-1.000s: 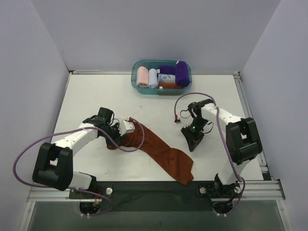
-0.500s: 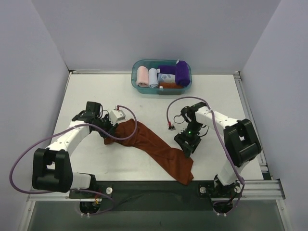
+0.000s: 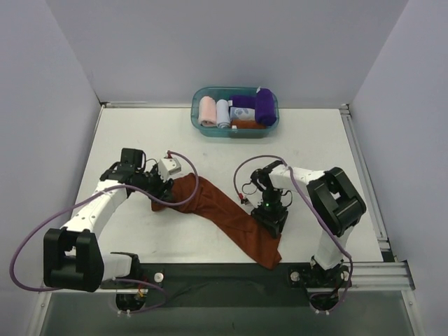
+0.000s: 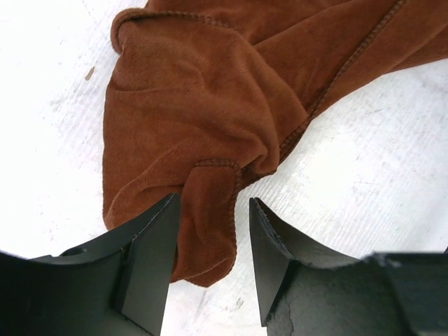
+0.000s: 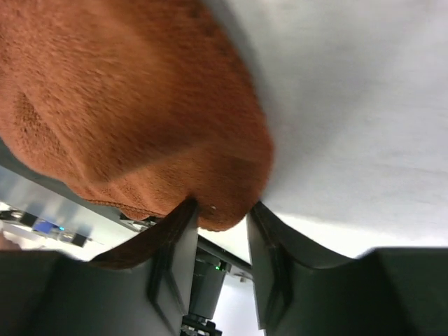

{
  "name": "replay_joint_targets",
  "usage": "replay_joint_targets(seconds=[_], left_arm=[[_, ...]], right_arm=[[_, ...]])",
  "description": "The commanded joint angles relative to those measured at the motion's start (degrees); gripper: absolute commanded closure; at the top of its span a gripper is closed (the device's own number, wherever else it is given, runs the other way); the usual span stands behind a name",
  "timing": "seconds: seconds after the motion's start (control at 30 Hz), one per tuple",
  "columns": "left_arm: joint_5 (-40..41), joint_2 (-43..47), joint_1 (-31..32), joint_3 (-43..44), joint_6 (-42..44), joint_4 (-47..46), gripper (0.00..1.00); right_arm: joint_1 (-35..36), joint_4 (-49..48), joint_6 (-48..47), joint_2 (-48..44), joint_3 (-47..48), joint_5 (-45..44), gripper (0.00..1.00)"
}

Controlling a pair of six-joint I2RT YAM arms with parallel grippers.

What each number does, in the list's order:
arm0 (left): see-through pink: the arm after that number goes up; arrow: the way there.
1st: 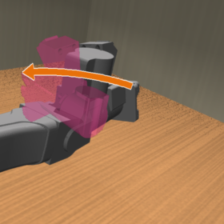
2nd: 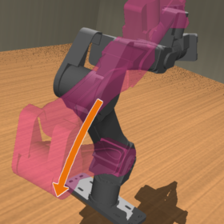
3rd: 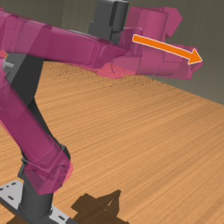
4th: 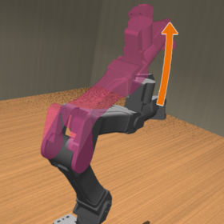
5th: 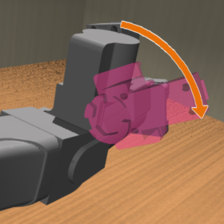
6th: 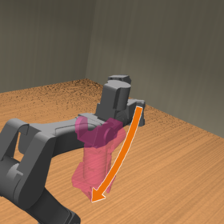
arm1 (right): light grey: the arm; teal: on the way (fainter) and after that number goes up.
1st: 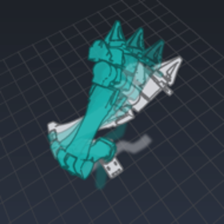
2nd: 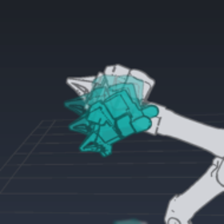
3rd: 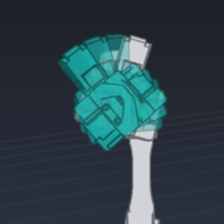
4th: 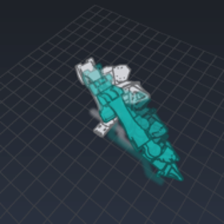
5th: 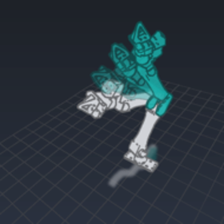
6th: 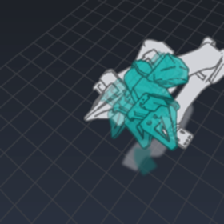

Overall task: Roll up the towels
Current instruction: Flatten the towel

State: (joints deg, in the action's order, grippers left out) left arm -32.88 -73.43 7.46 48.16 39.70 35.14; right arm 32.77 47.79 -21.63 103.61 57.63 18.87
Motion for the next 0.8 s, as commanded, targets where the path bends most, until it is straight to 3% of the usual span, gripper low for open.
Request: replay_joint_targets(seconds=[0.0, 0.07, 0.2, 0.37, 0.7, 0.77], left_arm=[[-5.6, 2.4, 0.2, -1.9, 0.4, -3.8, 0.45], [-7.3, 3.4, 0.1, -3.0, 0.2, -5.6, 0.45], [-7.2, 3.8, 0.2, -4.5, 0.0, -7.4, 0.45], [-4.3, 3.0, 2.5, -5.4, 2.5, -7.6, 0.47], [10.2, -0.7, 9.5, -6.9, 2.7, -17.4, 0.45], [11.4, -1.8, 9.6, -6.8, 2.7, -17.9, 0.49]], right_arm=[[3.3, -0.9, 0.8, -0.8, -1.9, -4.7, 0.67], [4.0, -1.1, 0.4, -0.3, -2.6, -5.1, 0.7], [4.1, -1.2, 0.4, -0.7, -2.8, -5.2, 1.0], [2.4, -0.9, 1.4, -4.1, -2.1, -4.4, 1.0], [0.5, 1.4, 1.0, -6.8, -0.3, -3.1, 1.0], [0.0, 1.7, 0.9, -7.4, -0.3, -3.1, 1.0]])
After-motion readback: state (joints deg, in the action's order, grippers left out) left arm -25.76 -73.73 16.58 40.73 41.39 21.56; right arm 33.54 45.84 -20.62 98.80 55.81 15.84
